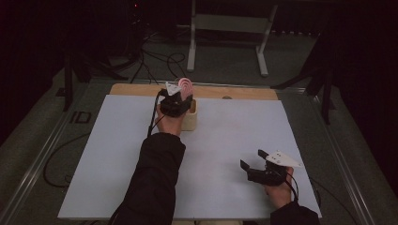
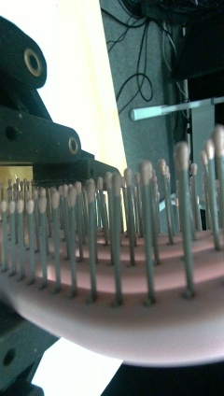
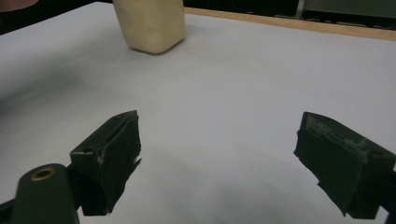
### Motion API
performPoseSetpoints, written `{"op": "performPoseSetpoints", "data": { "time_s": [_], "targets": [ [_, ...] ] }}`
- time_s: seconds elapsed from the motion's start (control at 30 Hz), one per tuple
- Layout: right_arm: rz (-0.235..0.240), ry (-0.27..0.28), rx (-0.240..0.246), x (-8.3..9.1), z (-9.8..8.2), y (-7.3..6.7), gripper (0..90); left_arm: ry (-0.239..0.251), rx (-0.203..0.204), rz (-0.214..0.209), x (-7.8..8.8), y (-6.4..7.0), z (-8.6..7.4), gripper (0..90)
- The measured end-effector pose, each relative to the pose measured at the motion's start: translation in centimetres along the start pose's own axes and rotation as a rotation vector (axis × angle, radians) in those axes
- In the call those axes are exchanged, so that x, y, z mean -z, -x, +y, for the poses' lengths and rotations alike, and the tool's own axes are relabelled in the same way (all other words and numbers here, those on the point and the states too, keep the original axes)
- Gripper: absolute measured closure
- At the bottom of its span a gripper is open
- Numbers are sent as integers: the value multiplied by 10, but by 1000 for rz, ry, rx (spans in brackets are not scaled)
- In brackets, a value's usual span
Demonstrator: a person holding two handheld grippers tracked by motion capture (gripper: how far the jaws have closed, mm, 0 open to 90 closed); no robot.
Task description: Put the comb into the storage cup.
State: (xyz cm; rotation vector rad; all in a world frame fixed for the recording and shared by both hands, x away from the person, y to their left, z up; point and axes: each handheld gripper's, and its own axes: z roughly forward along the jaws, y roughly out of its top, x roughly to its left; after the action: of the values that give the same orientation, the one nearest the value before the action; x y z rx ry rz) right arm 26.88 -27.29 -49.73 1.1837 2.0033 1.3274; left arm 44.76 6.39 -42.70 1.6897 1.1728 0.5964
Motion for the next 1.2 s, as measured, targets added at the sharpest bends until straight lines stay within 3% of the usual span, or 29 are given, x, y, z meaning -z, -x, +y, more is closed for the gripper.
{"op": "performPoseSetpoints", "data": {
  "time_s": [0.57,1.2],
  "targets": [
    [-1,-6,6,-1,0,-1,138,-2,14,-9,0,-3,-4,622],
    [4,-19,3,-2,-1,-1,139,-25,19,15,2,-13,-5,609]
  ]
}}
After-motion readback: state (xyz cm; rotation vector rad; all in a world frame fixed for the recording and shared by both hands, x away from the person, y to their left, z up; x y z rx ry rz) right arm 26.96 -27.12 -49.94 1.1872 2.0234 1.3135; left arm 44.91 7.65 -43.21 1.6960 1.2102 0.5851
